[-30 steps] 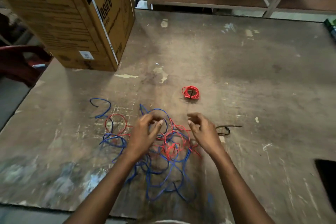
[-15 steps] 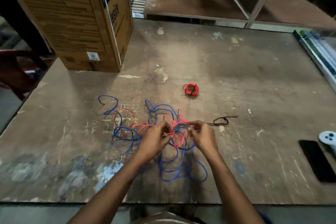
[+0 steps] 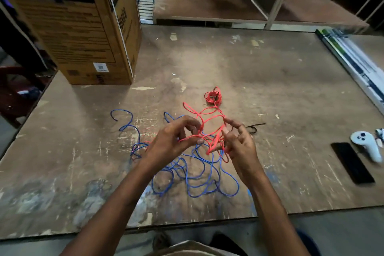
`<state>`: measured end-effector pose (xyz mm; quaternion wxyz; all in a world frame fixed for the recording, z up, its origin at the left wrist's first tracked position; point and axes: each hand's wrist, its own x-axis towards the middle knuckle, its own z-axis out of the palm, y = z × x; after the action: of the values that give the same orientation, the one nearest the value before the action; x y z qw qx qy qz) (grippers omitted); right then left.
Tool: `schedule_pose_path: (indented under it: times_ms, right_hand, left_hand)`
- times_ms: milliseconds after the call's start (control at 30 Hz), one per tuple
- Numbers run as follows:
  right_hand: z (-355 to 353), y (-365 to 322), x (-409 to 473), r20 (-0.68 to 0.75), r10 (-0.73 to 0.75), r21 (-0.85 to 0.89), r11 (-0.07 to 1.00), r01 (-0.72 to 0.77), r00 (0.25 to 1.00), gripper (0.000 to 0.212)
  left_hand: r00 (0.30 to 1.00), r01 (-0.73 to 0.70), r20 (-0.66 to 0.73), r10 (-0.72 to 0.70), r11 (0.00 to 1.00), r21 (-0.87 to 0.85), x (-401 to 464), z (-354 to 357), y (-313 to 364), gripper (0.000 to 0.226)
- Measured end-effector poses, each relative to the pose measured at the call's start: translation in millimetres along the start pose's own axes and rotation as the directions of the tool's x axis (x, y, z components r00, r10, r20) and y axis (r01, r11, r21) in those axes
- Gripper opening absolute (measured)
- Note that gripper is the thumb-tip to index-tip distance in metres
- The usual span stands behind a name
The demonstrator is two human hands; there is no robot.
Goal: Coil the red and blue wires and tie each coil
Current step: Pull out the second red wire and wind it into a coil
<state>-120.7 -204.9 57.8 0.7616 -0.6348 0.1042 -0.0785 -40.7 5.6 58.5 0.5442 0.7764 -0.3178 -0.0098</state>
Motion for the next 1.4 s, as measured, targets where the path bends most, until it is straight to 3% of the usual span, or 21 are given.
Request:
schedule_pose_path:
  times_ms: [100,200,333,433,567,667,900,967,1033,1100,1167,1200,1233,1300,1367,1400]
  right_hand:
    - [-5.7,-1.2,-8.9,0.104,0.06,-0.106,0.993,-0.049,0.993,0.052]
    - [-20.3,-6.8,-18.4,0.184,0.144,-0.199,0.974,-0.106,0.972,0.064]
    - [-44.6,-15.7,-30.1,0.215,0.259,-0.438,0.887,-0.144,0.942,0.073]
    - [-61.5,-29.2,-42.7,0.376,0.383,-0.662,0.748,-0.044,0.844,0.082]
    - [-67.9,-47.1,-57.8,0.585,0.493,-0.629,0.777,-0.024,0.644,0.058]
    - [-67.4,-48.0,-61.9,0.651,0.507,-0.596,0.803,-0.034,0.565,0.033]
    - [-89.7,-70.1,-60.9,0.66,0.392,-0.543,0.838,0.046,0.641,0.019]
    - [-97.2,-78.1,-59.3,0.644,0.366,-0.474,0.88,-0.025,0.672,0.025]
    - [-106.4,-79.6,-52.1,0.581,0.382,-0.499,0.865,-0.056,0.719,0.048]
    - [-113.6,-77.5,-42.5,0.458,0.364,-0.686,0.725,0.062,0.811,0.083]
    - [-113.1,-78.0,-36.4,0.348,0.209,-0.806,0.564,0.178,0.914,0.102]
    - [-110.0,-77.9,-36.1,0.347,0.115,-0.789,0.573,0.223,0.931,0.104]
    - [-103.5,-79.0,-36.9,0.404,0.052,-0.726,0.626,0.285,0.913,0.103]
    - [-84.9,-84.2,-41.0,0.615,0.095,-0.535,0.78,0.325,0.783,0.084]
    - [-70.1,-82.0,-47.6,0.744,0.186,-0.421,0.877,0.233,0.642,0.048]
    - [-64.2,-80.9,-50.1,0.756,0.194,-0.386,0.904,0.186,0.626,0.034]
  left_hand:
    - [0.983,-0.181,-0.002,0.183,0.971,0.153,2.7,2.7,18.9,0.031]
    - [0.965,-0.26,0.026,0.261,0.939,0.227,7.7,2.6,34.4,0.026]
    - [0.981,-0.191,-0.016,0.195,0.972,0.134,4.9,11.4,45.6,0.043]
    - [0.996,-0.078,0.043,0.073,0.99,0.12,5.1,14.8,43.1,0.065]
    - [0.989,0.005,0.148,-0.022,0.994,0.109,1.5,21.8,46.2,0.065]
    - [0.983,0.068,0.171,-0.068,0.998,0.004,-6.1,28.3,57.5,0.059]
    - [0.971,0.146,0.2,-0.129,0.987,-0.072,-16.3,15.8,82.6,0.045]
    - [0.966,0.153,0.214,-0.144,0.988,-0.024,-16.4,12.1,88.6,0.037]
    - [0.958,0.119,0.256,-0.132,0.991,0.067,-15.8,9.1,95.7,0.029]
    - [0.948,0.072,0.298,-0.111,0.988,0.14,-15.6,8.7,104.6,0.025]
    - [0.936,0.047,0.337,-0.105,0.983,0.176,-15.9,11.1,113.1,0.026]
    - [0.928,0.024,0.361,-0.091,0.982,0.188,-16.0,13.1,117.6,0.027]
    - [0.919,-0.009,0.388,-0.074,0.978,0.207,-15.7,15.9,121.2,0.027]
    - [0.912,-0.081,0.409,-0.033,0.963,0.258,-14.5,20.7,127.0,0.028]
    - [0.932,-0.139,0.36,0.031,0.95,0.28,-12.9,22.6,133.7,0.028]
    - [0.946,-0.163,0.316,0.073,0.95,0.268,-11.9,22.6,136.2,0.029]
